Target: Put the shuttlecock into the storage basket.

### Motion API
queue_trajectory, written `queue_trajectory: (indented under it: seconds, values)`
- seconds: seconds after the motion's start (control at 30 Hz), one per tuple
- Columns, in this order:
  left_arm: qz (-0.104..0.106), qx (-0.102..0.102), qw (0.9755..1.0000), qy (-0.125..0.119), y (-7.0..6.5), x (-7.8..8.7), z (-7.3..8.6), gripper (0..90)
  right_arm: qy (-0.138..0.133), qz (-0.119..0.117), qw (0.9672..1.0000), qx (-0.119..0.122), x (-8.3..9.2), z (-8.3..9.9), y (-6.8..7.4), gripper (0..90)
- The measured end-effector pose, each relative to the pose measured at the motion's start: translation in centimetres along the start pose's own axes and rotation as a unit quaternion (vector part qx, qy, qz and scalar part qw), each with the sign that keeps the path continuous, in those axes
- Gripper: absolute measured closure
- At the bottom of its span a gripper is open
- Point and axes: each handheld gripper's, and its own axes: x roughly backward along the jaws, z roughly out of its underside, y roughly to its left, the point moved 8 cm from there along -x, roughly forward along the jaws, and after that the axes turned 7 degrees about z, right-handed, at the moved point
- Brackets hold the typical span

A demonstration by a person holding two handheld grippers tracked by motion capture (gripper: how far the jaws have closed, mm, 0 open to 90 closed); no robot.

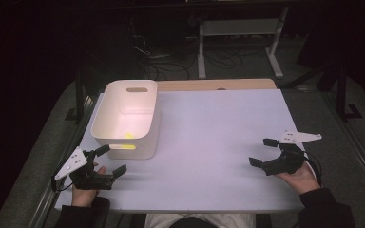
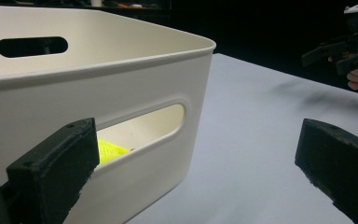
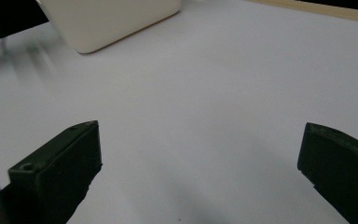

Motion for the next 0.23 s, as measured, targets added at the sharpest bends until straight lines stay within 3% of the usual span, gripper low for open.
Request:
queue_trajectory:
  seconds: [0.23]
  values:
    - [0.0,0.0,1.0,-0.001,0.03,-0.03,-0.02,0.0,-0.005,0.007,1.0,-0.005,0.6,0.61,-0.22,0.0]
